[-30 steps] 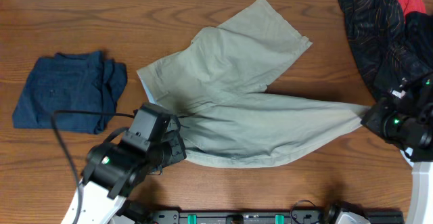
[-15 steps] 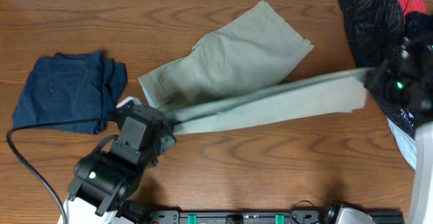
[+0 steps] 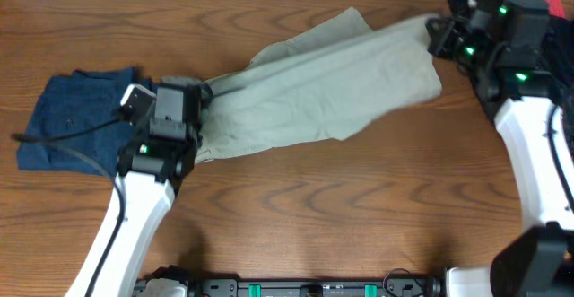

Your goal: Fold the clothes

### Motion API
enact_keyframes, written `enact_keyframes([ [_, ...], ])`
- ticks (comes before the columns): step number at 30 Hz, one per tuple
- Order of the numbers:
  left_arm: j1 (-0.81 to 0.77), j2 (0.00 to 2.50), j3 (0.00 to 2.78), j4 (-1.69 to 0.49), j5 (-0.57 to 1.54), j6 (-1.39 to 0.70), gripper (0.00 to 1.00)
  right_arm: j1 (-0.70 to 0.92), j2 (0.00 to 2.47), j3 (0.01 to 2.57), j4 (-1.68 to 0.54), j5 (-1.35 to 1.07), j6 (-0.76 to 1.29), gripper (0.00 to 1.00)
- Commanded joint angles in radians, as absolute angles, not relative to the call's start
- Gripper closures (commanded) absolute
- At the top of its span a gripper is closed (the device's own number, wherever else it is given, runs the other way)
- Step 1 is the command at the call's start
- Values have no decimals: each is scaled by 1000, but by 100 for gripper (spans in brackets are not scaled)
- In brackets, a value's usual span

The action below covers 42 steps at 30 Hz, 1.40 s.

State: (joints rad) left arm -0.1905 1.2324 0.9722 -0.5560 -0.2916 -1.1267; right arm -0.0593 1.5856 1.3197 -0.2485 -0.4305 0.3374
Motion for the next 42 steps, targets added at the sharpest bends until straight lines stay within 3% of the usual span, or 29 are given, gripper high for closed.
enact_keyframes([
  [1, -122, 1316, 986, -481, -341, -1119, 94, -8, 1650, 1336, -139, -366, 363, 99],
  [4, -84, 1406, 986, -357, -341, -1115, 92, 49, 1728, 1336, -16, -287, 371, 99],
  [6, -70, 1463, 986, -298, -340, -1108, 83, 84, 1792, 1336, 65, -231, 390, 98],
  [7, -65, 1493, 986, -270, -330, -1107, 63, 101, 1829, 1336, 115, -215, 389, 76],
  [8, -61, 1519, 986, -250, -312, -1095, 40, 113, 1864, 1336, 159, -205, 389, 34],
  [9, -56, 1546, 986, -231, -283, -1071, 25, 122, 1899, 1336, 200, -206, 389, 1],
  [10, -52, 1567, 986, -224, -252, -1048, 12, 127, 1928, 1336, 228, -206, 389, 1],
  [12, -44, 1603, 986, -231, -200, -1015, 4, 128, 1964, 1336, 235, -206, 389, 1],
  [23, -43, 1653, 986, -363, -136, -997, 4, 68, 2001, 1336, -92, -74, 340, 1],
  [35, -59, 1654, 973, -413, -70, -914, 4, 68, 2148, 1335, -120, -75, 294, 30],
  [37, -59, 1661, 967, -410, -70, -912, 4, 67, 2169, 1335, -135, -71, 294, 36],
  [39, -59, 1671, 967, -409, -70, -905, 4, 64, 2178, 1335, -170, -43, 294, 49],
  [42, -64, 1697, 967, -410, -66, -880, 4, 57, 2173, 1335, -283, 49, 294, 93],
])
